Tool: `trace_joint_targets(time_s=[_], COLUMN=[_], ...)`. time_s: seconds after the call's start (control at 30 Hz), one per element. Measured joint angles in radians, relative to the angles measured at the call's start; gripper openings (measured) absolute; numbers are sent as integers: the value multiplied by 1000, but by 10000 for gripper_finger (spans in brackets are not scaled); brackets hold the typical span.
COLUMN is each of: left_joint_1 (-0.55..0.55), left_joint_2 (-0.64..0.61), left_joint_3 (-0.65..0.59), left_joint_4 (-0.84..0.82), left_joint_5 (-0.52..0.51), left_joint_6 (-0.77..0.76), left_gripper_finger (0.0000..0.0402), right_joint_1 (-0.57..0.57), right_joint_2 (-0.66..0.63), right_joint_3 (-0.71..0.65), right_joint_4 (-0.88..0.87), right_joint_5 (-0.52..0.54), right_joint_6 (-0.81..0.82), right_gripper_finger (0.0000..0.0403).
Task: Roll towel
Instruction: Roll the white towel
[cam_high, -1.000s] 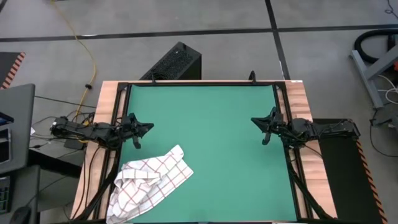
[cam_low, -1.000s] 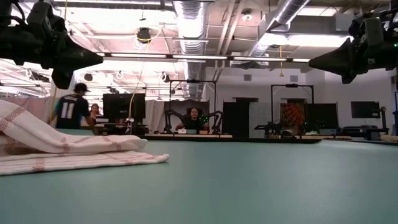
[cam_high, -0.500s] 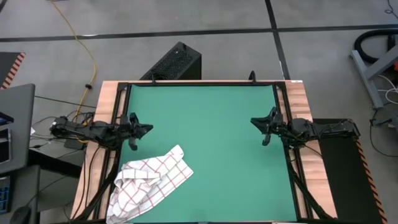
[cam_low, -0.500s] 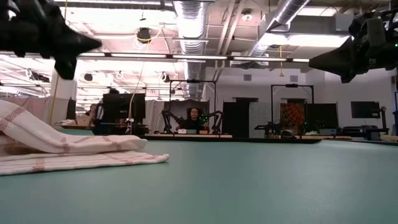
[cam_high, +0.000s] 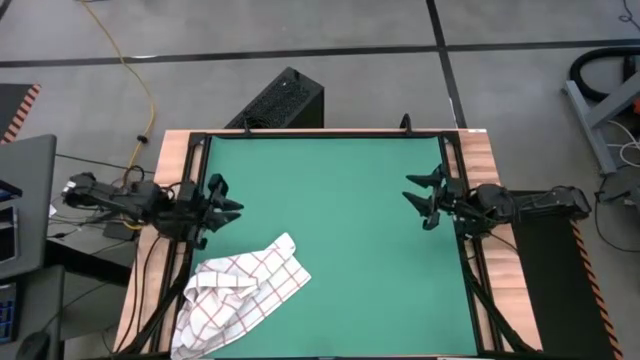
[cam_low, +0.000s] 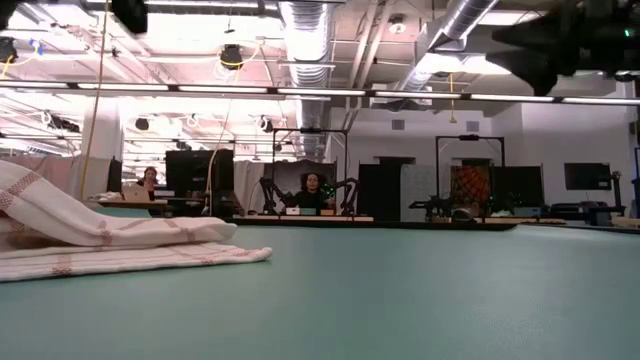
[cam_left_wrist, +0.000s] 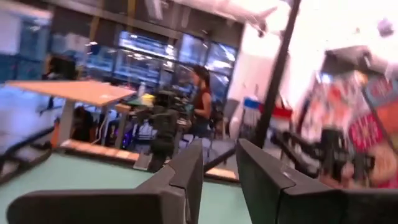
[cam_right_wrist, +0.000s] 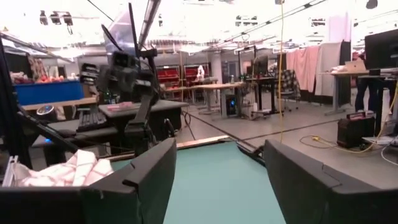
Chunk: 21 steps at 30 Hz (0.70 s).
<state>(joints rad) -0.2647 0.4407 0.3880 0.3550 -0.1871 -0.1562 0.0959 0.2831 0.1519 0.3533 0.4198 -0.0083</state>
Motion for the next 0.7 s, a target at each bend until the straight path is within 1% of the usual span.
trace_joint_targets(time_s=[0.07,0.13,0.17,0.23,0.3,0.37,0.43,0.53,0.63,0.7], left_joint_1=[-8,-11,-11,-11,-12,-26,-62,-147,-266,-349], left_joint_2=[85,174,217,313,411,496,563,623,650,658], left_joint_3=[96,204,259,361,448,509,540,545,538,537], left_joint_4=[-152,-378,-524,-803,-1045,-1229,-1341,-1386,-1394,-1395], left_joint_5=[-24,-111,-149,-191,-190,-156,-123,-97,-132,-167], left_joint_6=[22,-1,-38,-136,-267,-390,-493,-603,-750,-878], left_gripper_finger=[89,90,90,90,90,90,90,90,90,90], right_joint_1=[0,0,0,1,1,2,4,9,9,9], right_joint_2=[62,141,184,275,365,440,520,615,702,755], right_joint_3=[47,96,122,175,229,273,313,356,383,398], right_joint_4=[-10,-27,-36,-61,-88,-108,-114,-111,-113,-118], right_joint_5=[0,-9,-22,-46,-71,-84,-86,-85,-85,-85], right_joint_6=[-2,-3,-4,-4,-5,-26,-50,-62,-79,-80], right_gripper_finger=[266,266,265,265,265,265,265,265,265,265])
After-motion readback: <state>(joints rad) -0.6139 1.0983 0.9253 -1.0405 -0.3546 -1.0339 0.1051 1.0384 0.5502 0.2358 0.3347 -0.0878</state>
